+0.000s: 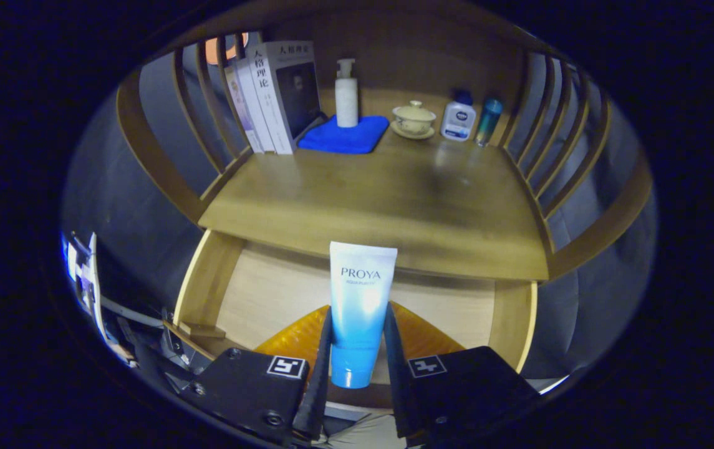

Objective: Pull open the drawer, take out the items inside it, and place them on the countertop above the cabinet.

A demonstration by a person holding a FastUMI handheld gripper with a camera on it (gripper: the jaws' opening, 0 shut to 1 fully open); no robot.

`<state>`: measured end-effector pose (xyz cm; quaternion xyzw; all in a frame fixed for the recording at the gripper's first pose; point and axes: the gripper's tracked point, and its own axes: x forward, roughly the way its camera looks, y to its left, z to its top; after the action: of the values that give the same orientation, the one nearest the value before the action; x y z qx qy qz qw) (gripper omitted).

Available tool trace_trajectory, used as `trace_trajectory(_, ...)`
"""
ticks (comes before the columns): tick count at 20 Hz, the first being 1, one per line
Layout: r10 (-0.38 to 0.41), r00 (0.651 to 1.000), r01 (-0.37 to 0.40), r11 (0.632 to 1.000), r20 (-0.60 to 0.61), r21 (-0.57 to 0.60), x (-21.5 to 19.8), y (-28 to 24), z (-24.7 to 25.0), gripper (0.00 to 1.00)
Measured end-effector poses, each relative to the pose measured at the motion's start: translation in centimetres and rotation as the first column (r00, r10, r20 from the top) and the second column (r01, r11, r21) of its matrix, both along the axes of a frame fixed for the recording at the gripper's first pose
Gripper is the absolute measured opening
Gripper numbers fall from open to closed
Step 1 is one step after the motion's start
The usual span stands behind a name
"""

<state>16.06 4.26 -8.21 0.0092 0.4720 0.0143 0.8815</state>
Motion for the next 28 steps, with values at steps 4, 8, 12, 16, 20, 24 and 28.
trace_trajectory(4,-0.011,0.999,0.012,1.000,0.031,-0.028,2.0,-0.3,1.6,0.46)
trace_trajectory(8,-0.031,0.999,0.032,0.999,0.042,-0.014,4.6,-0.3,2.4,0.46)
trace_trajectory(12,-0.084,0.995,0.085,0.996,0.050,-0.014,7.9,-1.3,2.4,0.46)
trace_trajectory(16,-0.120,0.992,0.121,0.993,0.038,-0.014,10.4,-1.2,0.8,0.46)
trace_trajectory(20,-0.141,0.990,0.142,0.989,0.022,-0.045,12.8,-1.3,-0.7,0.46)
trace_trajectory(24,-0.142,0.989,0.144,0.987,0.028,-0.070,14.8,-0.8,-1.1,0.46)
trace_trajectory(28,-0.132,0.991,0.133,0.988,0.024,-0.074,16.0,-0.3,-1.9,0.48)
